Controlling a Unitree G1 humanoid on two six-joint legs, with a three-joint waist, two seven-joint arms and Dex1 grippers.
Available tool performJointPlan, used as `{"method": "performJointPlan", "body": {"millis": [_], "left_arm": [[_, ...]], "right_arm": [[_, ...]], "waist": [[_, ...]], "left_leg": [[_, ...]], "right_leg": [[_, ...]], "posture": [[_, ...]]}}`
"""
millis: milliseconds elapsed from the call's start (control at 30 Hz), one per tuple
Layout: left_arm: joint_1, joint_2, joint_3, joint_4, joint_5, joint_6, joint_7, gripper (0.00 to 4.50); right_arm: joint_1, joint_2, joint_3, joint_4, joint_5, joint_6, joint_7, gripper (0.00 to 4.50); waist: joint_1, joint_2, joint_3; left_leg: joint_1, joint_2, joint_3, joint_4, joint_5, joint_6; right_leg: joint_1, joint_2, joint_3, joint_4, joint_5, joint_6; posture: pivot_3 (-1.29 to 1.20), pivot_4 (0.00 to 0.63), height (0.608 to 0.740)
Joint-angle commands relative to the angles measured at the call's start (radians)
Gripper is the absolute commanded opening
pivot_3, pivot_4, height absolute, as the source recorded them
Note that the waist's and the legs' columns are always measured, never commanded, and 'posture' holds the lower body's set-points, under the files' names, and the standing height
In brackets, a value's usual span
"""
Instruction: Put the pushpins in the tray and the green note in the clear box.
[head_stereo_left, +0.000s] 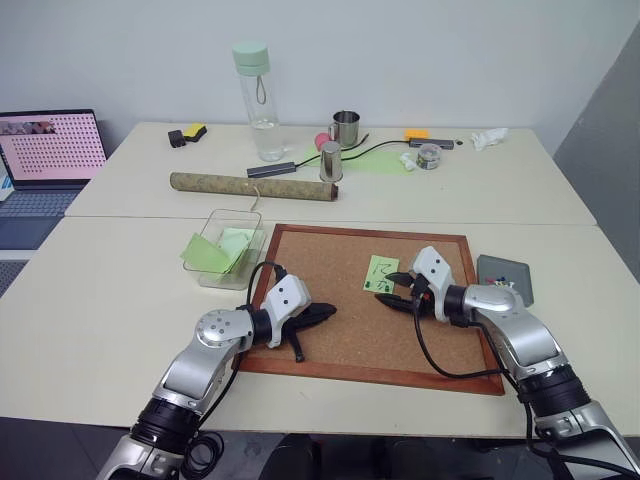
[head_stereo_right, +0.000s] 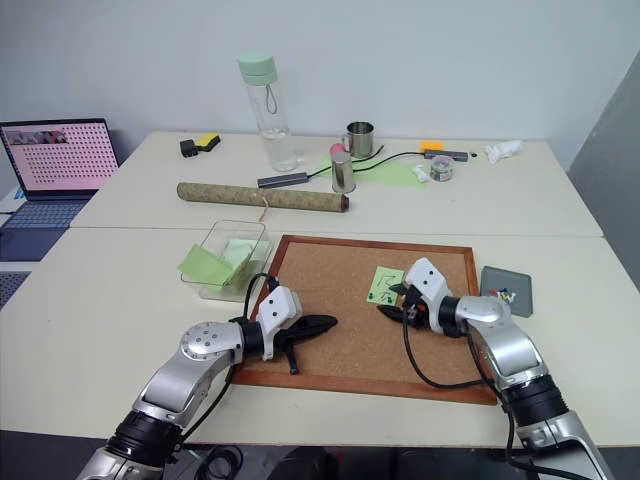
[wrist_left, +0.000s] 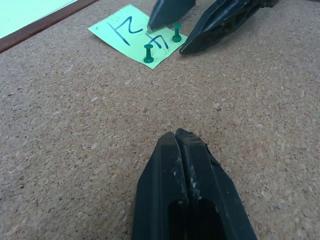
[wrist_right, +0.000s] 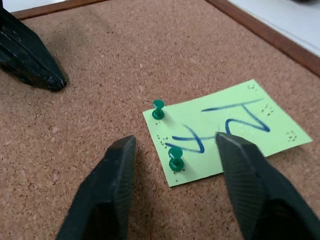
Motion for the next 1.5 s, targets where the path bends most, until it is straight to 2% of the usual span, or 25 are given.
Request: {"method": "performJointPlan", "body": {"millis": [33,267,467,967,1133,1267,1500], "left_arm": [[0.031,0.015,-0.015,0.035,0.04,0.037,0.01,0.0],[0.032,0.017,-0.018,0.037,0.041,0.036,0.008,0.0],[0.031,0.019,-0.023,0.043,0.048,0.029,0.008,0.0],[0.033,0.019,-0.027,0.044,0.049,0.031,0.007,0.0],[0.033,0.02,-0.029,0.045,0.05,0.031,0.004,0.0],[0.035,0.022,-0.031,0.045,0.051,0.029,0.003,0.0],[0.036,0.029,-0.034,0.046,0.051,0.023,-0.002,0.0]], "right_arm": [[-0.008,-0.005,-0.027,-0.019,0.019,-0.028,0.021,1.38],[-0.004,0.012,-0.038,-0.024,0.032,-0.027,0.02,0.02],[-0.003,0.025,-0.068,-0.065,0.067,-0.01,0.021,0.01],[-0.019,0.033,-0.19,-0.235,0.286,0.21,-0.003,0.01],[-0.034,0.02,-0.271,-0.273,0.375,0.295,-0.043,0.01],[-0.02,-0.042,-0.359,-0.3,0.414,0.333,-0.059,0.01],[0.057,-0.257,-0.432,-0.203,0.264,0.194,-0.041,0.01]], "waist": [[0.0,0.0,0.0],[0.0,0.0,0.0],[0.0,0.0,0.0],[0.001,0.0,0.0],[0.001,0.0,0.0],[0.001,0.0,0.001],[0.003,0.0,0.0]], "left_leg": [[0.0,0.0,0.0,0.0,0.0,0.0],[0.0,0.0,0.0,0.0,0.0,0.0],[0.0,0.0,0.0,0.0,0.0,0.0],[0.0,0.0,-0.001,-0.001,0.0,0.0],[0.0,0.0,-0.001,-0.001,0.0,0.0],[0.0,0.0,-0.001,-0.002,0.0,0.0],[0.0,0.0,0.0,-0.008,0.0,0.0]], "right_leg": [[0.0,0.0,0.0,0.0,0.0,0.0],[0.0,0.0,0.0,0.0,0.0,0.0],[0.0,0.0,0.0,0.0,0.0,0.0],[0.0,0.0,0.0,-0.001,0.0,0.0],[0.0,0.0,0.0,-0.001,0.0,0.0],[0.0,0.0,0.0,-0.001,0.0,0.0],[0.0,0.0,0.0,-0.005,0.0,0.0]], "posture": [[0.0,0.15,0.74],[0.0,0.15,0.74],[0.0,0.15,0.74],[0.0,0.15,0.74],[0.0,0.15,0.74],[0.0,0.15,0.74],[0.0,0.15,0.74]]}}
